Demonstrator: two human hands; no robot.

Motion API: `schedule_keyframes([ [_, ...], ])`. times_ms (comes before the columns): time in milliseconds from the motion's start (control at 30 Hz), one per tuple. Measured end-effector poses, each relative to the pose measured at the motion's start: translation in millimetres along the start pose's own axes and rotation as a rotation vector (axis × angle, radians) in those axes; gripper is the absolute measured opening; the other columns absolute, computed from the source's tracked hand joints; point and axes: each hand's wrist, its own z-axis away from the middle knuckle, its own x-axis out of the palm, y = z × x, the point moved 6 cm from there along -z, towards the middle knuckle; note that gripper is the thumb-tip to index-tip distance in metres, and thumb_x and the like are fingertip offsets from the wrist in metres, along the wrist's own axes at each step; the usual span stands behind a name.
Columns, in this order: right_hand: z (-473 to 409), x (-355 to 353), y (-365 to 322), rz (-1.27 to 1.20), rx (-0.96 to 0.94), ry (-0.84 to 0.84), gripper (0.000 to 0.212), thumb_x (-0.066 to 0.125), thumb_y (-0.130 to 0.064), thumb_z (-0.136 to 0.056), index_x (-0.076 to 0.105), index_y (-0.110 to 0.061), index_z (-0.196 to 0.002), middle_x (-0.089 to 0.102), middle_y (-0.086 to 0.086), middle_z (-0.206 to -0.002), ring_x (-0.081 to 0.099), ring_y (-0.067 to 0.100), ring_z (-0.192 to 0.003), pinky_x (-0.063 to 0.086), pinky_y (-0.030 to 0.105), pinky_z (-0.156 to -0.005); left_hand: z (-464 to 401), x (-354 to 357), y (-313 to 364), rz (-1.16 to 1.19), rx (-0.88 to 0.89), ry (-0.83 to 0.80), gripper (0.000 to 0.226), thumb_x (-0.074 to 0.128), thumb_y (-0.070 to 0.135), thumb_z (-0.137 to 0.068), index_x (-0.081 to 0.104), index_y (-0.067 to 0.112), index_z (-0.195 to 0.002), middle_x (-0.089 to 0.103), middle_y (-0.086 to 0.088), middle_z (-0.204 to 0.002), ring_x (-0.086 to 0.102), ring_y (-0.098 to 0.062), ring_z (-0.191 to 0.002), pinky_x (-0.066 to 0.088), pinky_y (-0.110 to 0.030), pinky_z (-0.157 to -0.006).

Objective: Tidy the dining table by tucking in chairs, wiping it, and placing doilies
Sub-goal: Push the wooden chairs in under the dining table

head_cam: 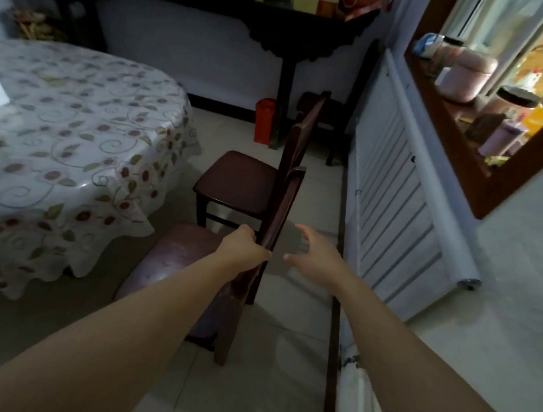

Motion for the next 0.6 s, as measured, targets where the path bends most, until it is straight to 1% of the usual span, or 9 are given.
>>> schedule_keyframes([
  [67, -21.1, 1.2, -0.9, 0.131, -0.073, -0.084, 0.083, 0.07, -0.02, -0.083, 0.02, -0.02, -0.149, 0.023, 0.006, -0.156, 0.025, 0.022, -0.141, 0.025, 0.03, -0.11, -18.4, 3.3, 5.8, -0.043, -0.004, -0.012, 0.054, 0.07, 0.031, -0.076, 0.046, 0.01, -0.12, 0.055, -0.004, -0.111, 0.047, -0.016, -0.085, 0.039, -0.026, -0.07],
  [100, -31.0, 2.0, -1.8, 0.206, -0.112, -0.118, 0.085, 0.069, -0.018, -0.083, 0.017, -0.02, -0.15, 0.017, 0.006, -0.158, 0.019, 0.023, -0.143, 0.022, 0.031, -0.113, -25.7, 5.4, 7.3, -0.069, -0.006, -0.015, 0.052, 0.071, 0.031, -0.075, 0.048, 0.011, -0.118, 0.056, -0.002, -0.11, 0.048, -0.015, -0.084, 0.04, -0.024, -0.067],
  [167, -51.2, 3.5, -1.5, 0.362, -0.177, -0.156, 0.087, 0.067, -0.013, -0.083, 0.013, -0.022, -0.151, 0.005, 0.006, -0.16, 0.009, 0.025, -0.146, 0.019, 0.037, -0.117, -35.7, 11.7, 8.3, -0.128, -0.029, -0.021, 0.05, 0.072, 0.03, -0.073, 0.05, 0.011, -0.114, 0.061, -0.006, -0.112, 0.055, -0.018, -0.087, 0.041, -0.024, -0.064],
  [233, -70.1, 5.2, 2.0, 0.526, -0.23, -0.155, 0.09, 0.068, -0.014, -0.083, 0.011, -0.025, -0.151, -0.004, 0.004, -0.16, 0.0, 0.028, -0.146, 0.018, 0.045, -0.117, -45.1, 21.7, 4.1, -0.162, -0.073, -0.035, 0.057, 0.073, 0.031, -0.072, 0.05, 0.009, -0.118, 0.062, -0.011, -0.114, 0.06, -0.024, -0.096, 0.046, -0.028, -0.07],
  [300, -90.4, 5.6, 5.1, 0.655, -0.303, -0.128, 0.088, 0.067, -0.019, -0.084, 0.011, -0.028, -0.151, -0.009, 0.003, -0.16, -0.007, 0.029, -0.146, 0.013, 0.047, -0.118, -55.2, 29.7, 2.5, -0.16, -0.094, -0.039, 0.06, 0.075, 0.031, -0.069, 0.049, 0.01, -0.119, 0.062, -0.01, -0.112, 0.061, -0.026, -0.098, 0.053, -0.035, -0.079],
  [367, -107.9, 7.2, 7.2, 0.73, -0.4, -0.113, 0.084, 0.064, -0.025, -0.086, 0.011, -0.03, -0.15, -0.009, 0.003, -0.16, -0.011, 0.028, -0.146, 0.007, 0.047, -0.117, -66.2, 32.6, 6.5, -0.196, -0.084, -0.037, 0.056, 0.075, 0.03, -0.069, 0.051, 0.012, -0.116, 0.064, -0.009, -0.108, 0.062, -0.026, -0.094, 0.055, -0.041, -0.081],
  [400, -115.2, 9.0, 8.3, 0.753, -0.456, -0.119, 0.081, 0.063, -0.028, -0.087, 0.012, -0.03, -0.15, -0.008, 0.003, -0.16, -0.011, 0.028, -0.146, 0.004, 0.046, -0.117, -70.8, 34.6, 8.4, -0.232, -0.088, -0.045, 0.052, 0.074, 0.029, -0.069, 0.053, 0.013, -0.114, 0.064, -0.008, -0.106, 0.063, -0.025, -0.093, 0.055, -0.041, -0.081],
  [500, -132.1, 13.0, 7.3, 0.746, -0.618, -0.1, 0.066, 0.056, -0.03, -0.091, 0.022, -0.025, -0.147, 0.001, 0.005, -0.16, -0.01, 0.026, -0.146, -0.001, 0.047, -0.117, -80.4, 33.7, 16.2, -0.39, -0.123, -0.063, 0.045, 0.074, 0.025, -0.069, 0.056, 0.014, -0.108, 0.065, -0.005, -0.103, 0.062, -0.023, -0.094, 0.053, -0.033, -0.078],
  [600, -139.8, 19.2, 1.4, 0.73, -0.748, -0.135, 0.052, 0.051, -0.03, -0.092, 0.033, -0.021, -0.14, 0.009, 0.01, -0.158, -0.007, 0.027, -0.147, -0.008, 0.046, -0.116, -80.5, 26.2, 16.0, -0.455, -0.18, -0.091, 0.044, 0.076, 0.026, -0.066, 0.056, 0.018, -0.104, 0.064, -0.002, -0.104, 0.06, -0.021, -0.095, 0.045, -0.028, -0.068],
])
